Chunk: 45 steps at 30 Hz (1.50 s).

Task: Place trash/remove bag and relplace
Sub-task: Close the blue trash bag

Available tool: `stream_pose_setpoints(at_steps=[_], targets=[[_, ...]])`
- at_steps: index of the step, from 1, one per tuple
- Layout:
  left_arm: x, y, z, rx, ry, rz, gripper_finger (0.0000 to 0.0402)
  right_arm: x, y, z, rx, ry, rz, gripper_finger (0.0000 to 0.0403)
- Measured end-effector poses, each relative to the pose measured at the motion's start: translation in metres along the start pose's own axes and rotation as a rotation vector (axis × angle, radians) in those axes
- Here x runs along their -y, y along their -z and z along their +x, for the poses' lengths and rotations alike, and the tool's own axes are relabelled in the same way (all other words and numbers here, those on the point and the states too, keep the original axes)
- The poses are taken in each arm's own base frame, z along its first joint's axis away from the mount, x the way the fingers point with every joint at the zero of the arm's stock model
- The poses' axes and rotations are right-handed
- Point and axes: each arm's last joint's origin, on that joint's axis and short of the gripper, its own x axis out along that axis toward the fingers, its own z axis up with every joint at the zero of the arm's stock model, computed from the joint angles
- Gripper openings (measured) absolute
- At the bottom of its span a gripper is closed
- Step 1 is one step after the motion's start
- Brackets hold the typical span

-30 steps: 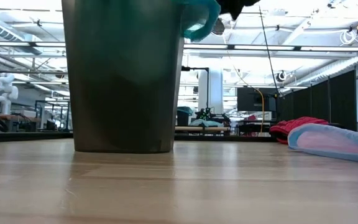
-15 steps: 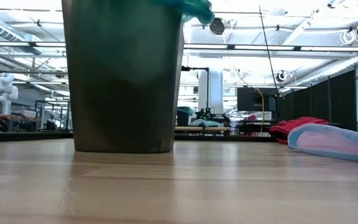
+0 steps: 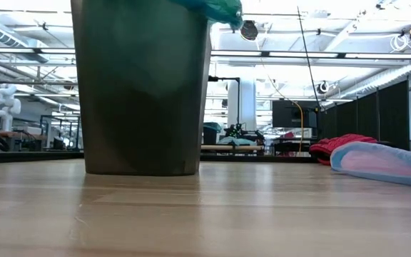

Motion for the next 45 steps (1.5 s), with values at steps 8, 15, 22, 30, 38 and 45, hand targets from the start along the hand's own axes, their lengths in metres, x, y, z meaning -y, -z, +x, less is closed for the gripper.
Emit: stream_pose_setpoints(at_steps=[8,15,22,30,38,45], targets=[[-0.004,-0.003,0.002,0.057,-0.08,-0.013,0.0001,0.02,-0.001,-0.001,-0.078,0.192,-0.223,0.0],[-0.018,-0.005,-0.002,0.13,-0.153,-0.048,0.0001,0.031,0.005,-0.003,-0.106,0.229,-0.219,0.0],[-0.05,-0.003,-0.017,0.243,-0.239,-0.123,0.0001,0.033,0.016,0.001,-0.147,0.216,-0.213,0.0],[-0.081,0.002,-0.025,0.264,-0.265,-0.154,0.0,0.049,0.015,-0.003,-0.169,0.348,-0.293,0.0],[-0.07,0.001,-0.019,0.196,-0.193,-0.123,0.0,0.045,0.023,0.003,-0.178,0.291,-0.24,0.0],[-0.052,-0.003,-0.01,0.156,-0.174,-0.079,0.0,0.022,0.05,0.014,-0.279,0.071,-0.016,0.0002]])
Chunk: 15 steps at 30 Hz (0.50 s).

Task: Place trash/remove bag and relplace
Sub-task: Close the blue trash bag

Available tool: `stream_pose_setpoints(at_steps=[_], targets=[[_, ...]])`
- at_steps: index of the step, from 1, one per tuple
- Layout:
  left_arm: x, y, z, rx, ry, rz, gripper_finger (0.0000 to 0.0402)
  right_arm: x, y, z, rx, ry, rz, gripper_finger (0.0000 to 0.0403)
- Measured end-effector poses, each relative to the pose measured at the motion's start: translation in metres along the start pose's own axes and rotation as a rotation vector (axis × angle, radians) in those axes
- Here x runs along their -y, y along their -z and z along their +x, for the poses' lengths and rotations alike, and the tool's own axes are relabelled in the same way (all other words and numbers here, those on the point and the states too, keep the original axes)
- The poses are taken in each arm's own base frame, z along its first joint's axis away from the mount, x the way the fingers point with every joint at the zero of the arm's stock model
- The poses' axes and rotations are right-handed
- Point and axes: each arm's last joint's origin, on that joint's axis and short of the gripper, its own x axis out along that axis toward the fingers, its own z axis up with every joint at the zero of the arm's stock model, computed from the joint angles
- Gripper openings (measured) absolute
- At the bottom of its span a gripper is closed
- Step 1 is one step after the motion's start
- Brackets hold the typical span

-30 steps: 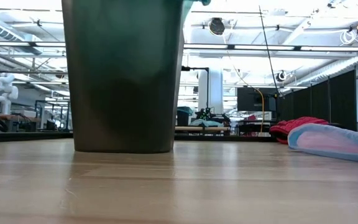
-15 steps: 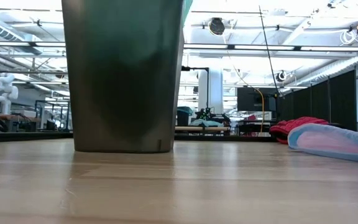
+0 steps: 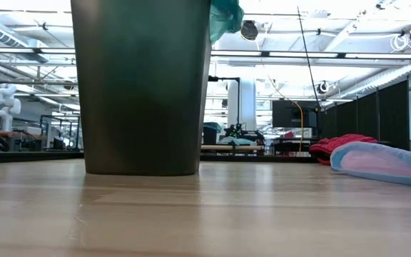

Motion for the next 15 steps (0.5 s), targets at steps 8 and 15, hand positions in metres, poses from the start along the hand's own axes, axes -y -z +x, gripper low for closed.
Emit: stream_pose_setpoints(at_steps=[8,15], targets=[[0.0,0.0,0.002,-0.014,0.006,-0.008,0.0,0.051,0.001,-0.019,0.012,0.1,0.191,0.0058],[0.001,0.0,0.002,-0.019,0.013,-0.009,0.0,0.079,-0.001,-0.035,0.021,-0.047,0.345,0.0119]])
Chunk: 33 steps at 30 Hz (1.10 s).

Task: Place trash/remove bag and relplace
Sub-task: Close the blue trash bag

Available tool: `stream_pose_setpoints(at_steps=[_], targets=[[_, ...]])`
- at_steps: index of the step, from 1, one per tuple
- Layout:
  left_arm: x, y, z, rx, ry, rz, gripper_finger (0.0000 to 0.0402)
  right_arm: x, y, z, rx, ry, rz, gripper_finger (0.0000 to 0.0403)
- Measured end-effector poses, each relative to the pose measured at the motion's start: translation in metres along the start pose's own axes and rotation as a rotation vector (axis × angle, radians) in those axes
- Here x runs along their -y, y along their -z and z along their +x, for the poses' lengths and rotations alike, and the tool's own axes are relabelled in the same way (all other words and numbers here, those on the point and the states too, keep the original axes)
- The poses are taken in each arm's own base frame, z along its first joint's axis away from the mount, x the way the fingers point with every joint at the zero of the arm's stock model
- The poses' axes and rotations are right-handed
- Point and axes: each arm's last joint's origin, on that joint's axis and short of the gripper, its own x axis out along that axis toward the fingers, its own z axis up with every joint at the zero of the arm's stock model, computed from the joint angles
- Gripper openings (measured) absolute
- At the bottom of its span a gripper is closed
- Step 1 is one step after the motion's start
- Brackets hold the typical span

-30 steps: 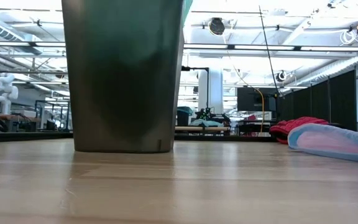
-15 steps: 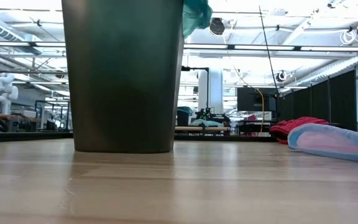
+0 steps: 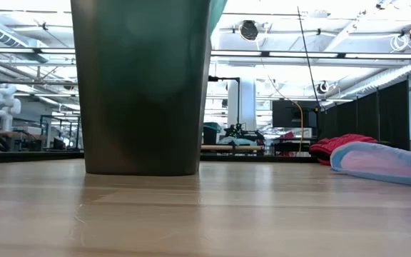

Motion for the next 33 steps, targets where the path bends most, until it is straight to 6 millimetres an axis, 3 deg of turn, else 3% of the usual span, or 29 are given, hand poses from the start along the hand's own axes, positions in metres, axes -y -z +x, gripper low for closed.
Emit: stream_pose_setpoints(at_steps=[5,11,21,26,33], targets=[[0.0,0.0,0.0,0.0,0.0,-0.006,0.0,0.0,0.004,0.0,-0.024,-0.085,0.051,0.017],[0.0,0.0,0.0,-0.001,0.002,-0.015,0.0,0.002,-0.005,-0.01,0.005,-0.036,-0.021,0.0225],[0.0,0.0,0.0,-0.004,0.006,-0.02,0.0,-0.016,-0.006,-0.026,-0.044,-0.153,-0.061,0.0218],[0.001,0.0,0.0,-0.013,0.017,-0.024,0.0,-0.015,-0.001,-0.021,-0.05,-0.201,0.083,0.0211],[0.001,0.001,0.0,-0.018,0.024,-0.024,0.0,-0.024,-0.003,-0.021,0.067,-0.541,0.451,0.021]])
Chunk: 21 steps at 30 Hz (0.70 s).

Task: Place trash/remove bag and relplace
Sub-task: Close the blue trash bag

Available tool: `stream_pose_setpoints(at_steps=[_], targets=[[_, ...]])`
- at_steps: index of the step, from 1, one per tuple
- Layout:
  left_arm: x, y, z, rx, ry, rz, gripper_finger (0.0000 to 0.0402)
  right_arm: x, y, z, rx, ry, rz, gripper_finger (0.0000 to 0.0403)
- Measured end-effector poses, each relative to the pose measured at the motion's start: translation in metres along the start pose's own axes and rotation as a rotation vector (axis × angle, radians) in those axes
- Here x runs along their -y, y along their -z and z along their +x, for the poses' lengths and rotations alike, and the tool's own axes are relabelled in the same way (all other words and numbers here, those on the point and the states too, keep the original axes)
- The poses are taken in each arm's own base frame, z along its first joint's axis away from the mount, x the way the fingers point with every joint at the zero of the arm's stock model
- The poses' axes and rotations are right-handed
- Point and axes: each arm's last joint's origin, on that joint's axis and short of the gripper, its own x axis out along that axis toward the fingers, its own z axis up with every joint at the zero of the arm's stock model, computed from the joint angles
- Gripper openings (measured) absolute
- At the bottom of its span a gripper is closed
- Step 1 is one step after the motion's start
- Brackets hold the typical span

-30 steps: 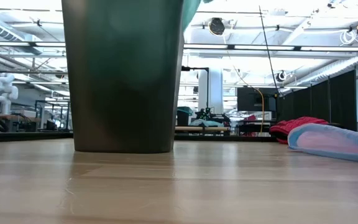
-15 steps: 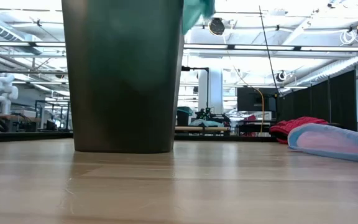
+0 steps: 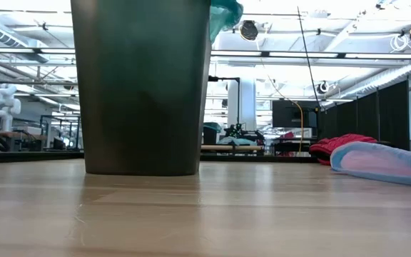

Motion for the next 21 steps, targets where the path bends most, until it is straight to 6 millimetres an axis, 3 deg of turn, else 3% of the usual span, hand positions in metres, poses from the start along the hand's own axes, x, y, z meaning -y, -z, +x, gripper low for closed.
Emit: stream_pose_setpoints(at_steps=[4,11,21], targets=[[0.0,0.0,0.0,0.0,0.0,0.0,0.0,-0.012,-0.002,0.015,0.031,-0.04,0.034,0.021],[0.0,0.0,0.0,0.0,0.0,0.001,0.0,-0.05,0.003,0.073,0.079,-0.028,0.013,0.0212],[0.0,0.0,0.0,0.005,-0.007,0.028,0.0,-0.071,0.015,0.127,0.169,0.038,0.169,0.0212]])
